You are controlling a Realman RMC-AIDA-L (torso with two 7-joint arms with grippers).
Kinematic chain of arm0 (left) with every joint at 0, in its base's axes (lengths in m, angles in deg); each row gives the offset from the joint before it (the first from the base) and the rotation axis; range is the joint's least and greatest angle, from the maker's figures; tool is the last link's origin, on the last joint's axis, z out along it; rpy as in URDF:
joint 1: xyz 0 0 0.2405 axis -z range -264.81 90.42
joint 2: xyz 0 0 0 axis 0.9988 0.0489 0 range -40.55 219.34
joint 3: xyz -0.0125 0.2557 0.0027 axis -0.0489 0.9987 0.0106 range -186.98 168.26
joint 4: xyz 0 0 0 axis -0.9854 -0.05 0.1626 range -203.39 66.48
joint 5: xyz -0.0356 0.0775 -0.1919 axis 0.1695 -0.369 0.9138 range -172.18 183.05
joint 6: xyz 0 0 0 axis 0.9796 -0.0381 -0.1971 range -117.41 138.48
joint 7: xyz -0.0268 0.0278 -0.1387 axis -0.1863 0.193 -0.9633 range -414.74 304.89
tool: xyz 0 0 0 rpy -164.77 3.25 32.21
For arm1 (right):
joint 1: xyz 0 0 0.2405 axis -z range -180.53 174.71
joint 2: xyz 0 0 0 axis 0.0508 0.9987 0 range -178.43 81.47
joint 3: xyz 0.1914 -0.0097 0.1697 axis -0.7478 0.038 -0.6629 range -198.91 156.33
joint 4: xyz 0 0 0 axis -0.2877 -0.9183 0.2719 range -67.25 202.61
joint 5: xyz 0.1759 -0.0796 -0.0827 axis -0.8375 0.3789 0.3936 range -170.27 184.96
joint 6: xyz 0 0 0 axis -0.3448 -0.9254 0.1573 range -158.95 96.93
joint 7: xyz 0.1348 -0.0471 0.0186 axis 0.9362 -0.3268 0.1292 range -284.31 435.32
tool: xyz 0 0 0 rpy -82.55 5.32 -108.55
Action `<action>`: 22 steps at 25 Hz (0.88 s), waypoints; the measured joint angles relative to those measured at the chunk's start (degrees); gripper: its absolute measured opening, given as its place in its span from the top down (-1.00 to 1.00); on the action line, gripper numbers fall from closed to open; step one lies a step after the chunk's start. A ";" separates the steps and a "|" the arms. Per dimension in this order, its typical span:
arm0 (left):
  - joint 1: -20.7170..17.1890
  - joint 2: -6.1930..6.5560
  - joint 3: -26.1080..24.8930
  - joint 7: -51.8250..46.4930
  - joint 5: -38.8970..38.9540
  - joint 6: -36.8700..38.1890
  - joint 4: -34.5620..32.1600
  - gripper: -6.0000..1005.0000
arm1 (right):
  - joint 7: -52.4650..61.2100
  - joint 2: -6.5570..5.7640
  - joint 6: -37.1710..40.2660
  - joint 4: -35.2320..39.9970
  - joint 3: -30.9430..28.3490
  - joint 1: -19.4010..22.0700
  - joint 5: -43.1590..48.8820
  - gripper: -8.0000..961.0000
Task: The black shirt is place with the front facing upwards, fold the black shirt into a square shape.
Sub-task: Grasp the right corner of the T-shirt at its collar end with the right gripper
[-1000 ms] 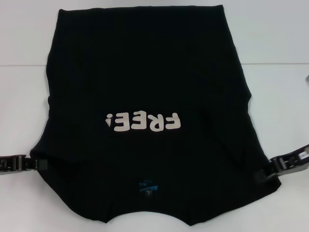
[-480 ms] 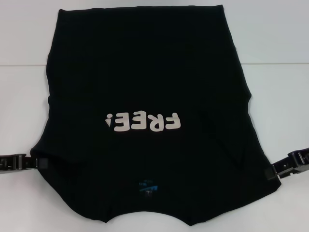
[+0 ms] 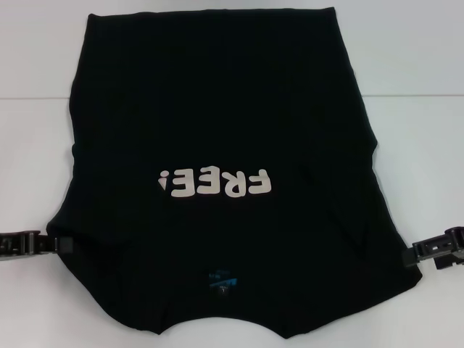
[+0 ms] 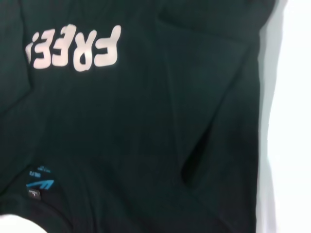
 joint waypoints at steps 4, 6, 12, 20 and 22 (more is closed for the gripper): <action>0.00 -0.01 0.00 0.05 0.00 -0.20 0.02 0.92 | -0.15 0.50 -0.80 -0.62 -1.08 0.53 -0.12 -0.95; 0.00 -0.01 0.00 0.19 0.00 -0.32 0.12 0.92 | -0.22 0.55 -1.08 -1.81 -1.36 0.55 -0.24 -0.94; -0.05 -0.10 0.00 0.46 0.00 -0.43 0.26 0.92 | -0.46 0.17 -1.20 -4.17 -4.09 0.88 -0.46 -0.94; -0.09 -0.10 0.00 0.58 -0.01 -0.53 0.26 0.92 | -1.71 -0.27 -1.56 -4.54 -5.67 1.63 -0.56 -0.94; -0.09 -0.10 0.00 0.61 -0.01 -0.55 0.26 0.92 | -1.87 -0.11 -1.63 -4.56 -5.70 1.63 -0.57 -0.94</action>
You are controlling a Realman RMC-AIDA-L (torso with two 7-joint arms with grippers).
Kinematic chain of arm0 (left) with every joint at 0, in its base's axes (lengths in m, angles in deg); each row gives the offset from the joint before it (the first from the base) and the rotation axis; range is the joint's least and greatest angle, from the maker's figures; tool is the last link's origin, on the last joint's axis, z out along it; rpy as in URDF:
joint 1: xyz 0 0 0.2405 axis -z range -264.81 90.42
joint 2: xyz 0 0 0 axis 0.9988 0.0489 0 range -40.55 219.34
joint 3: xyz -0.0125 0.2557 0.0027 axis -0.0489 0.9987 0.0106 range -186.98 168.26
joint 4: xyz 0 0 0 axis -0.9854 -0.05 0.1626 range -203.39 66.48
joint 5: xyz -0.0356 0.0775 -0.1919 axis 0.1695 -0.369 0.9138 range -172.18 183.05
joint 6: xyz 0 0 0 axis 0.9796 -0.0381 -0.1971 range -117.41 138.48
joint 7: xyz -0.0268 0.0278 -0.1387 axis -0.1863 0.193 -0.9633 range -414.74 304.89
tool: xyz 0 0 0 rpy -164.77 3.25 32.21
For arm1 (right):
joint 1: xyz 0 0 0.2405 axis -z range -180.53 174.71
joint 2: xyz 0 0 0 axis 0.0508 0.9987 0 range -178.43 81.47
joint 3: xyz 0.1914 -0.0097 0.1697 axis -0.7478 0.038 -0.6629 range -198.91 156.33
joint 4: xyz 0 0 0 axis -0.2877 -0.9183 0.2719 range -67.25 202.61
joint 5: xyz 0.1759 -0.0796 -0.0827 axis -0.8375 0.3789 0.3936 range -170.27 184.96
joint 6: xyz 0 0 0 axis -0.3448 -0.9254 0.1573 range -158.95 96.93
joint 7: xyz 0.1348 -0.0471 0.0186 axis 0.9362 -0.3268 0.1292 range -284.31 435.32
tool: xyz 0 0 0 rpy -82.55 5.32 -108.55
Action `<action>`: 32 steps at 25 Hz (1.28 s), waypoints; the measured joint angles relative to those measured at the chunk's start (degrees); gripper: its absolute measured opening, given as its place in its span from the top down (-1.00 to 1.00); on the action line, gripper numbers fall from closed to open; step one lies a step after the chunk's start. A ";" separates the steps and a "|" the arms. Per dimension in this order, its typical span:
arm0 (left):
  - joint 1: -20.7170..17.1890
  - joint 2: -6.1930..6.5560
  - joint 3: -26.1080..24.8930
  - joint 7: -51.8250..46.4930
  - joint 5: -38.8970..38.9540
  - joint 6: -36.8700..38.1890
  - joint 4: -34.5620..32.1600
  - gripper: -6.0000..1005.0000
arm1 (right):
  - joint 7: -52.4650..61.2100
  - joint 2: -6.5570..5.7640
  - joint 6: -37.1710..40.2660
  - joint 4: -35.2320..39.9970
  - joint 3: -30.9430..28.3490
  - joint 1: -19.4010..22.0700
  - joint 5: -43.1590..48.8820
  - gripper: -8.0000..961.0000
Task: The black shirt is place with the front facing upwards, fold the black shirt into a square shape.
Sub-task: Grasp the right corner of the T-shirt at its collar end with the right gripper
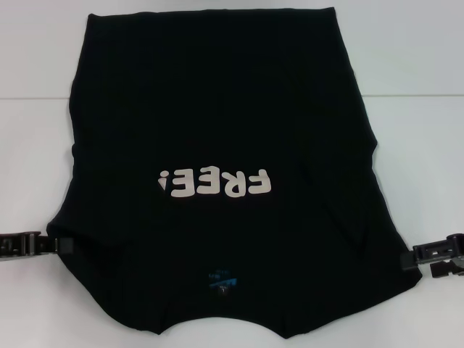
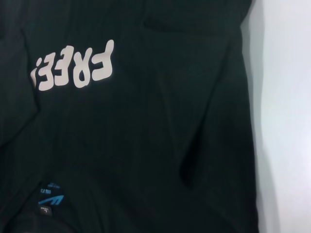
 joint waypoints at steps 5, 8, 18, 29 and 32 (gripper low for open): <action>0.00 0.00 0.00 0.02 0.02 -0.02 0.00 0.92 | -0.15 0.25 -0.38 -0.02 -0.02 -0.04 -0.25 -0.94; 0.00 0.00 0.00 0.08 0.08 -0.02 0.00 0.92 | -0.26 0.41 -0.49 -0.02 -0.02 -0.06 -0.27 -0.94; 0.15 0.08 0.00 0.10 0.15 -0.01 0.00 0.92 | -1.51 1.24 -0.99 -0.32 0.50 -0.39 -0.27 -0.94; 0.30 0.18 0.00 0.10 0.18 -0.01 0.00 0.92 | -2.22 1.68 -1.14 -0.80 0.45 -0.67 -0.27 -0.94; 0.39 0.18 0.00 0.10 0.18 -0.01 0.00 0.92 | -2.57 1.98 -1.16 -1.09 0.27 -1.00 -0.34 -0.94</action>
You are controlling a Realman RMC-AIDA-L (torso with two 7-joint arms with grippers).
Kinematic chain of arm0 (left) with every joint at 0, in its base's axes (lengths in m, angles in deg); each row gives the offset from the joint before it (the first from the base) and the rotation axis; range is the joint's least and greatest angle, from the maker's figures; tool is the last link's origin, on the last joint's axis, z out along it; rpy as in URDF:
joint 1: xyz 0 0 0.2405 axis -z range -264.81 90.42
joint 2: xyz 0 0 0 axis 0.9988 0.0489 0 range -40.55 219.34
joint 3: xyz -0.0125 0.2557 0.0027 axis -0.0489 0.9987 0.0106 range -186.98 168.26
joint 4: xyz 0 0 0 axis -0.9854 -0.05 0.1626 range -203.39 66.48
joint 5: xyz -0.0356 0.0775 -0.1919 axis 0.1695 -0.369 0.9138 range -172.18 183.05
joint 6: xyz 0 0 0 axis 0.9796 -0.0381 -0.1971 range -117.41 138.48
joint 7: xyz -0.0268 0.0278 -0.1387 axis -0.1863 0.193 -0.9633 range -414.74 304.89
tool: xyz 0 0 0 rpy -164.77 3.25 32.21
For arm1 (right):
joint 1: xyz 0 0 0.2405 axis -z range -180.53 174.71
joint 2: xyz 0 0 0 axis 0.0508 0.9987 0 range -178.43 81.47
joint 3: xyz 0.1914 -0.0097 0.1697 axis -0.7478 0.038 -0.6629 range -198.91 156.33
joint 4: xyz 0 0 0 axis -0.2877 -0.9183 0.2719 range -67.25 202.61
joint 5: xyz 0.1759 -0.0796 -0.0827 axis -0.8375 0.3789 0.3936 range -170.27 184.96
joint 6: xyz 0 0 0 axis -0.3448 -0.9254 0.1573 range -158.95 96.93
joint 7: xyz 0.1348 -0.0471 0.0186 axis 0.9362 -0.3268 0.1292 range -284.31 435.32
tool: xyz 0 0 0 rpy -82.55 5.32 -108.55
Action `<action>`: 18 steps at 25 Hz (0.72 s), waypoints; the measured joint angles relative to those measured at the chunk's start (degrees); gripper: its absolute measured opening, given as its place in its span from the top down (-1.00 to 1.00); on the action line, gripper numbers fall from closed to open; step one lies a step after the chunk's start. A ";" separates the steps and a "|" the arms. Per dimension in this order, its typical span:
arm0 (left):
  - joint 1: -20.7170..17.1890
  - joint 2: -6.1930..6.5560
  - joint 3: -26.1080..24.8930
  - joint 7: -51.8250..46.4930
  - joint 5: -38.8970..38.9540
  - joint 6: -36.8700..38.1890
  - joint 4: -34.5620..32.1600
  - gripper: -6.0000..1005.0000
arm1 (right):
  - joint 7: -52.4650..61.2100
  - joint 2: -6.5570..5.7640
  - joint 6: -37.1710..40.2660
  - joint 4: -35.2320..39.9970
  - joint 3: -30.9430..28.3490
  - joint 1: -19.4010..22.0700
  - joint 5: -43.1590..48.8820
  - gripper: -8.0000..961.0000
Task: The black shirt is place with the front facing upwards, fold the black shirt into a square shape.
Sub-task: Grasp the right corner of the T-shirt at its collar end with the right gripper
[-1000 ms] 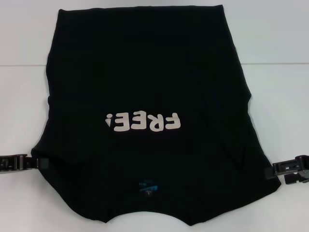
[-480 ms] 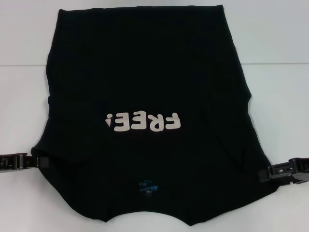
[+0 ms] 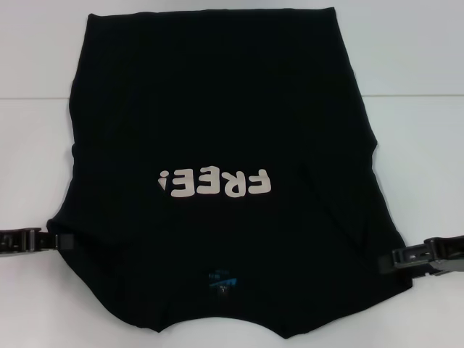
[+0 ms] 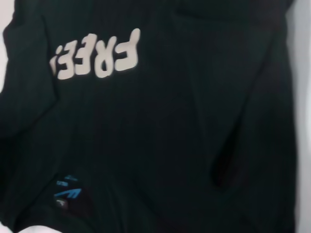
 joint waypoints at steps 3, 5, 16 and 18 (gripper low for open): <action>0.03 0.00 0.00 0.00 0.00 0.00 0.00 0.92 | -0.57 0.11 0.03 -1.04 -0.01 -0.75 -0.80 -0.94; 0.05 0.00 0.00 0.00 0.00 0.00 0.00 0.92 | -0.78 0.11 0.04 -1.66 0.17 -1.20 -1.40 -0.94; 0.05 0.05 0.00 0.00 -0.01 0.01 0.00 0.92 | -0.85 -0.94 0.23 -1.61 0.33 -1.00 -1.28 -0.94; 0.09 0.06 0.00 0.00 -0.01 0.01 0.00 0.92 | -0.80 -1.51 0.33 -1.61 0.33 -0.72 -1.23 -0.94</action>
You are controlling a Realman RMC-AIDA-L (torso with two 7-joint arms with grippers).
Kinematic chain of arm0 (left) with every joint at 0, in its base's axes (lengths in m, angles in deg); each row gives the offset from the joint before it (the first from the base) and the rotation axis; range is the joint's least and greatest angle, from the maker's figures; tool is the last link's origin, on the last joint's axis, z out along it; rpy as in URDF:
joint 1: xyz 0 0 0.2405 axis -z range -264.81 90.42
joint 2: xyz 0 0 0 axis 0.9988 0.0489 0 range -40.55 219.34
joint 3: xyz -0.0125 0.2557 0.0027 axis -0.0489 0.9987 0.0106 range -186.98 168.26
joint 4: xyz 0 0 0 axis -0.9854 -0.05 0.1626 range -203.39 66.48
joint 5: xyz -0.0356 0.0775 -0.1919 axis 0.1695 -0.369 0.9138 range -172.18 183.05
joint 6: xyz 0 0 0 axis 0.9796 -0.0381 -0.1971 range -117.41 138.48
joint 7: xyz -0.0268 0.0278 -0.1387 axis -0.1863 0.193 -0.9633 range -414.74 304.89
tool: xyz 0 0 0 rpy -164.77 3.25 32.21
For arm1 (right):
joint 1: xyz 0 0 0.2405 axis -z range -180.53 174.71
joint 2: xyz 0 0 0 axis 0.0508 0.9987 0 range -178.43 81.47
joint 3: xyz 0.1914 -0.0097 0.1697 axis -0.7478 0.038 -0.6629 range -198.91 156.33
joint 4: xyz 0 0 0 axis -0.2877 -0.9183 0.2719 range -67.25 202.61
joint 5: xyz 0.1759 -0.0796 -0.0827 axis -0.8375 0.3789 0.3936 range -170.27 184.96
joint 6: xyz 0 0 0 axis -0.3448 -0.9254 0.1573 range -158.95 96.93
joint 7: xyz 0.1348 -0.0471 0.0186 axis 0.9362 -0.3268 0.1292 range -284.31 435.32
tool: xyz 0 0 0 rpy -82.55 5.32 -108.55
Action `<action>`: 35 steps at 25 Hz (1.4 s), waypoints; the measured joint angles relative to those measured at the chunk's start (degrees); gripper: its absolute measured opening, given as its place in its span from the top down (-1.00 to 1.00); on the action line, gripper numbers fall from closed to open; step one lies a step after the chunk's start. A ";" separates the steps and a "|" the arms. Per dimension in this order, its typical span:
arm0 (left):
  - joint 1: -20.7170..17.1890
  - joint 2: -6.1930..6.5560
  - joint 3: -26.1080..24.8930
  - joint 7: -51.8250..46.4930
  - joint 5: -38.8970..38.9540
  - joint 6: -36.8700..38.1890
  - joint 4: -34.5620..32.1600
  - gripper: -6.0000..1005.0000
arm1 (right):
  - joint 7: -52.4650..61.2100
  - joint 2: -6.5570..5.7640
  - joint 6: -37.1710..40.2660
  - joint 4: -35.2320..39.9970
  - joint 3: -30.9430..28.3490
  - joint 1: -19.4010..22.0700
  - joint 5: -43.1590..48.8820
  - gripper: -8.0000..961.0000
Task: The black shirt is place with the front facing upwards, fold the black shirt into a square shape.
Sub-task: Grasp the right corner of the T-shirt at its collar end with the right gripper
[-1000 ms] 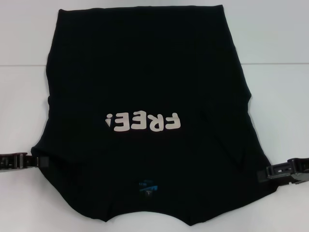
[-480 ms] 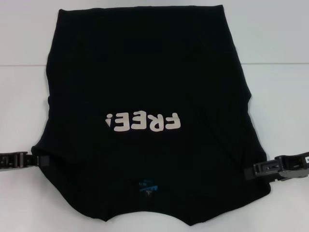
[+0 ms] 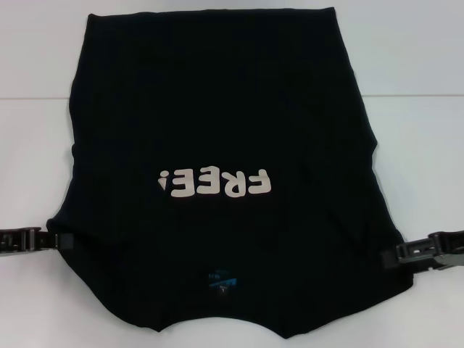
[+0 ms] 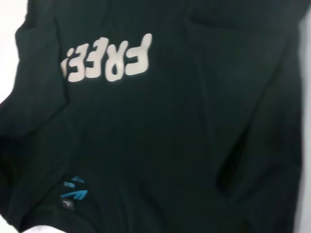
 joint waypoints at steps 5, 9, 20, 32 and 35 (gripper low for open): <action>0.03 0.03 -0.01 0.00 0.07 0.00 0.00 0.92 | 0.01 -0.60 0.00 0.00 0.00 0.51 0.57 -0.94; 0.05 0.03 -0.01 0.00 0.13 0.00 0.00 0.92 | -0.07 -0.59 -0.59 -0.10 0.07 0.54 1.92 -0.94; 0.14 0.03 0.00 0.00 0.18 0.00 0.00 0.92 | -0.45 0.47 -1.06 -0.33 0.09 0.05 2.06 -0.94; 0.14 0.03 0.00 0.00 0.18 0.00 0.00 0.92 | -0.60 0.62 -1.64 -0.32 0.36 0.01 2.19 -0.93; 0.14 0.05 -0.01 0.00 0.18 0.00 0.00 0.92 | -0.50 0.64 -1.75 -0.31 0.79 -0.04 2.19 -0.92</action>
